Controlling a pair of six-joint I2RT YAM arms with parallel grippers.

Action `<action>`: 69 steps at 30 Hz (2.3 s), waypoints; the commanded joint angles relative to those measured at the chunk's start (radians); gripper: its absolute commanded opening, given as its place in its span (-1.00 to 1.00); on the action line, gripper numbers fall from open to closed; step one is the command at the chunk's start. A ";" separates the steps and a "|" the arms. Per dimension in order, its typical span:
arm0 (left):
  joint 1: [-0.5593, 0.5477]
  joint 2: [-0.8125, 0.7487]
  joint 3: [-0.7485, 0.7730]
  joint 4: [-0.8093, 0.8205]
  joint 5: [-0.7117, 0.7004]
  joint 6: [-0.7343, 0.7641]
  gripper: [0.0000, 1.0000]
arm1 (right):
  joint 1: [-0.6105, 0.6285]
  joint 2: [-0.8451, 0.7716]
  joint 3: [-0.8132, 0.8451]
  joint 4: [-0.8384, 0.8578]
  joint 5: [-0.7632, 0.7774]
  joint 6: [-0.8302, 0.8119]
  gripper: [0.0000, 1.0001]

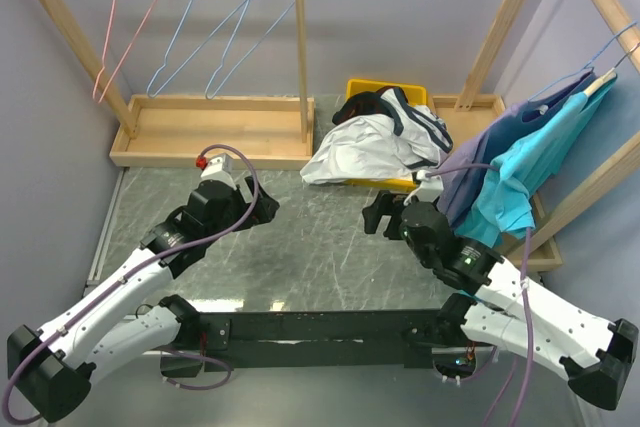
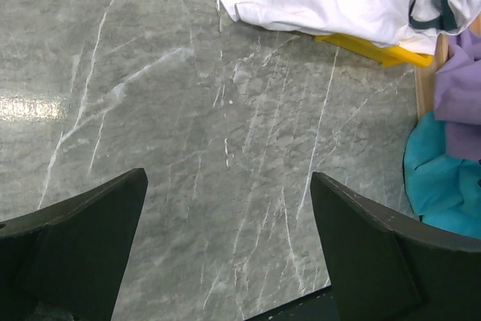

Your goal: Place the tank top on the hanger

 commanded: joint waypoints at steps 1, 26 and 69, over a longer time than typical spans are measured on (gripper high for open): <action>-0.002 -0.038 0.029 0.009 0.008 0.006 0.94 | 0.025 0.040 0.062 0.021 0.071 0.001 1.00; -0.002 0.002 0.081 -0.008 0.010 -0.003 0.94 | -0.004 0.781 0.675 -0.140 0.381 -0.175 0.92; -0.002 -0.055 0.237 -0.144 -0.088 0.026 0.94 | -0.103 0.764 1.039 -0.284 0.201 -0.226 -1.00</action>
